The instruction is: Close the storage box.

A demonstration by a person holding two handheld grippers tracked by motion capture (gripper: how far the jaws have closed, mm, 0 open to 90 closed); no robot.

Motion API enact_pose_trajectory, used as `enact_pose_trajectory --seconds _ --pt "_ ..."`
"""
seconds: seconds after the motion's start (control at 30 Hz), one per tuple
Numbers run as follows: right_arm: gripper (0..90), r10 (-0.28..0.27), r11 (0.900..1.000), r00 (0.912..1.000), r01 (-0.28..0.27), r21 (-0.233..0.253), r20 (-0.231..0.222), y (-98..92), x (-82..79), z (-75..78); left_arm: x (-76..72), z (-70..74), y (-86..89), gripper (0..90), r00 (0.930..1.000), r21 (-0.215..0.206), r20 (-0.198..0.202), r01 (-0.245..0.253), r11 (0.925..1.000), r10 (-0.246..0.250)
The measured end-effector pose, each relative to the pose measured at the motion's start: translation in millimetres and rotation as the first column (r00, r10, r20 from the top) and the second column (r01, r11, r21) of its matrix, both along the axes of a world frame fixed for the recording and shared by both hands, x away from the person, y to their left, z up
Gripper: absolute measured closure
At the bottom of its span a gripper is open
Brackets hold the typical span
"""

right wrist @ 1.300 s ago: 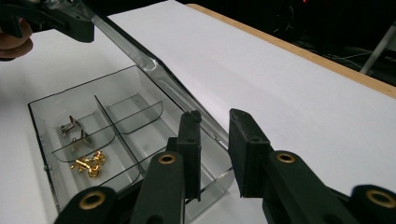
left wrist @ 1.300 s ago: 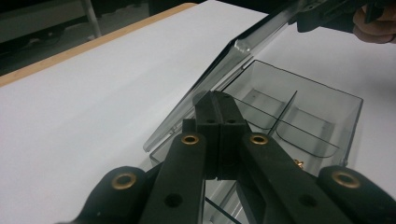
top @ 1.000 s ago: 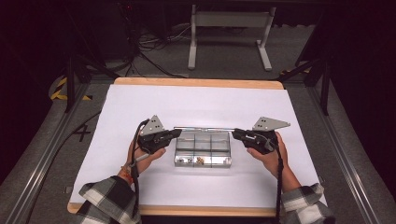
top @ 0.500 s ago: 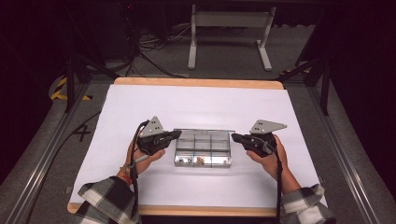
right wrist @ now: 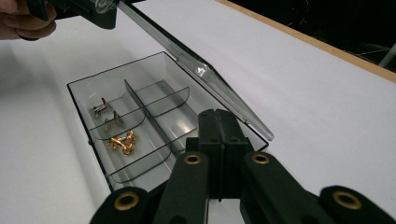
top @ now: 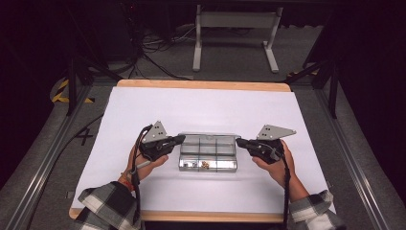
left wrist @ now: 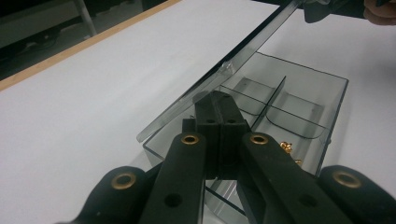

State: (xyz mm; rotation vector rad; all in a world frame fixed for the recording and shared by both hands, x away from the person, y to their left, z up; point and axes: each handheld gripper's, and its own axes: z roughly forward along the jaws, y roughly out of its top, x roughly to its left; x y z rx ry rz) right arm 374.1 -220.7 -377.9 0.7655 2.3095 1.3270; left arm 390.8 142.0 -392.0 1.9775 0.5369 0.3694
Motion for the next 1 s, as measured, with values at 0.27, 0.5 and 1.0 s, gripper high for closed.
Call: enact_pose_trajectory --seconds 0.27,0.5,1.0 --pt "90.0 0.005 1.0 0.9998 -0.005 0.001 0.018 -1.0 -9.6 0.1 -9.6 0.3 0.7 90.0 0.9998 0.014 0.0 0.019 0.9997 -0.019" --pt "90.0 0.024 1.0 0.9996 -0.024 -0.008 0.018 0.3 -15.9 -2.2 -14.8 -2.0 1.6 89.9 0.9995 0.035 -0.006 0.033 0.9989 -0.033" --pt "90.0 0.037 0.998 0.9992 -0.036 -0.042 0.016 4.0 -27.6 -11.0 -25.6 -10.2 2.3 90.0 0.9985 0.089 -0.021 0.053 0.9946 -0.052"
